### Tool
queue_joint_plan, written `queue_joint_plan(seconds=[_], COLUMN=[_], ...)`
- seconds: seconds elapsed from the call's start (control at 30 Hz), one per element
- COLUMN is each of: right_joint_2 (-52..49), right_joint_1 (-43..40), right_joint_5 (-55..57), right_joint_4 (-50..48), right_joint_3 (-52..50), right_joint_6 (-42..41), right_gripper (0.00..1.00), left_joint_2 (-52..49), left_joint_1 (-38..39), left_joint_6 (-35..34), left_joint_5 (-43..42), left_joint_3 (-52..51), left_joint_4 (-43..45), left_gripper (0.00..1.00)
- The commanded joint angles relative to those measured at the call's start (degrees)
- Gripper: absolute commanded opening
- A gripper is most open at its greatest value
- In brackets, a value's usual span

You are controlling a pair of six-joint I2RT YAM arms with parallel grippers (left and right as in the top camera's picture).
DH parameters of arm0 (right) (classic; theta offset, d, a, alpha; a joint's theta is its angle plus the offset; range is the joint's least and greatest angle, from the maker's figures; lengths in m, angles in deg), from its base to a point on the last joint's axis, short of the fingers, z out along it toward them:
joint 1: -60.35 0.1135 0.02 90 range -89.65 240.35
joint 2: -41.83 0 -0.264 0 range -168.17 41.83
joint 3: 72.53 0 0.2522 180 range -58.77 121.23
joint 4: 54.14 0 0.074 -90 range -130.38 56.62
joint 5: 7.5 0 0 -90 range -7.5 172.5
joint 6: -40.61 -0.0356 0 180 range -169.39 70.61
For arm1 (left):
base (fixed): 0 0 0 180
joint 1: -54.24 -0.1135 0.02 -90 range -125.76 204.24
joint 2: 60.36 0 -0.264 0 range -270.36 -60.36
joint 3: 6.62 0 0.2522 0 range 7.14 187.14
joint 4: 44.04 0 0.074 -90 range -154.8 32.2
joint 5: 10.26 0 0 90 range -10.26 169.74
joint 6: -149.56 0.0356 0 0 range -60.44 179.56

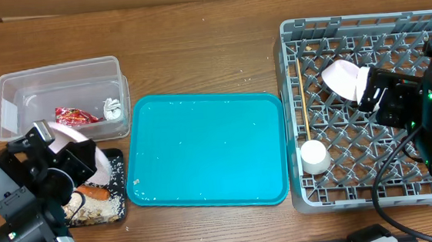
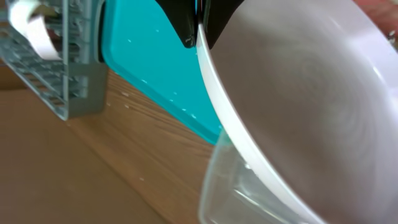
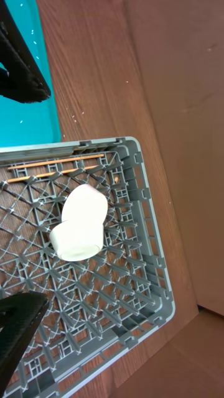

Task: Sort waste into correct bins and load items into the dishwasher
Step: 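Tilt the plate with left gripper to dump scraps onto the black tray, then carry the plate with left gripper and stand it in the rack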

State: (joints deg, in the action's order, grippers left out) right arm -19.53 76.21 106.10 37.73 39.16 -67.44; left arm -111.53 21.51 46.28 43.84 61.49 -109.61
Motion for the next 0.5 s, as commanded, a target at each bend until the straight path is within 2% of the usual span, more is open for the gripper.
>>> queue_joint_plan(seconds=[0.0, 0.1, 0.23, 0.27, 0.33, 0.4, 0.43, 0.47], right_joint_2=[0.09, 0.09, 0.09, 0.09, 0.09, 0.09, 0.09, 0.09], right_joint_1=[0.15, 0.15, 0.15, 0.15, 0.15, 0.15, 0.15, 0.15], right_joint_5=[0.79, 0.79, 0.79, 0.79, 0.79, 0.81, 0.81, 0.79], right_joint_4=[-0.15, -0.15, -0.15, -0.15, -0.15, -0.15, -0.13, -0.13], right_joint_3=[0.50, 0.50, 0.50, 0.50, 0.50, 0.50, 0.50, 0.50], right_joint_6=[-0.44, -0.44, -0.44, -0.44, -0.44, -0.44, -0.44, -0.44], right_gripper=[1.00, 1.00, 1.00, 1.00, 1.00, 1.00, 1.00, 1.00], left_joint_2=[-0.04, -0.07, -0.07, -0.09, -0.15, -0.15, -0.15, -0.15], left_joint_1=[-0.13, -0.13, -0.13, -0.13, -0.13, -0.20, -0.42, -0.46], left_joint_6=[1.25, -0.85, 0.46, 1.11, 1.88, 3.28, -1.16, -5.51], left_joint_5=[-10.95, -15.26, -4.22, -2.60, -5.09, 0.42, 4.15, 3.19], left_joint_3=[-0.39, -0.39, -0.39, -0.39, -0.39, -0.39, -0.39, -0.39], left_joint_4=[2.34, 4.11, -2.58, -3.74, -4.39, -3.56, -3.43, -3.10], left_gripper=[0.04, 0.04, 0.04, 0.04, 0.04, 0.04, 0.04, 0.04])
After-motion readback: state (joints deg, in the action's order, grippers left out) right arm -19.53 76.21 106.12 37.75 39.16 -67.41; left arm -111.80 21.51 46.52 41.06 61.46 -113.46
